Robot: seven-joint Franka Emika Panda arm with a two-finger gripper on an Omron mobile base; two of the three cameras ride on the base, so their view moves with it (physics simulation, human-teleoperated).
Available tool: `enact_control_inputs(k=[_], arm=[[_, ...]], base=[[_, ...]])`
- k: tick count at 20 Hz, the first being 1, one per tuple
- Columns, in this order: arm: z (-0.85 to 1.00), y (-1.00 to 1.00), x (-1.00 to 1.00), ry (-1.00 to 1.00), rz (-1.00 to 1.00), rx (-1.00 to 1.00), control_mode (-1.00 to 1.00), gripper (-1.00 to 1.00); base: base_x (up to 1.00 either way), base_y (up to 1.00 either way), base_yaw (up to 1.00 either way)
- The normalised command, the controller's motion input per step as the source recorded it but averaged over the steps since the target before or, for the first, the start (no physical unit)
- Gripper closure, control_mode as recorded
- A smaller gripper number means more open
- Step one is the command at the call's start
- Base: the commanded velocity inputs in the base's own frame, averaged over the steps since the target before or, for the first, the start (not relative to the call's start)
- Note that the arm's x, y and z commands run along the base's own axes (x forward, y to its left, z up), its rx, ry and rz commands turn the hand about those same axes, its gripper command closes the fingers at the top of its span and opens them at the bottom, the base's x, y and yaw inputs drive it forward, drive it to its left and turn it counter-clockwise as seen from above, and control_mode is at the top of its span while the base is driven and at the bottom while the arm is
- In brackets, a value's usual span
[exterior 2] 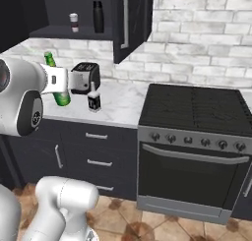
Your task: Sort all alcoholic drinks to one cabinet, and non-alcoholic drinks to the other.
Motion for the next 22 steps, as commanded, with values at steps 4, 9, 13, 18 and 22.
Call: enact_control_inputs(k=[4,9,13,18,22], arm=[[0.0,0.0,0.0,0.0,0.0,0.0,1.0,1.0],[0.0,0.0,0.0,0.0,0.0,0.0,1.0,1.0],[0.0,0.0,0.0,0.0,0.0,0.0,1.0,1.0],[0.0,0.0,0.0,0.0,0.0,0.0,1.0,1.0],[0.0,0.0,0.0,0.0,0.0,0.0,1.0,1.0]], base=[[-0.24,-0.51,0.0],[-0.27,-0.5,0.0],[-0.29,-0.5,0.0],[-0.28,-0.51,0.0],[-0.27,-0.52,0.0]])
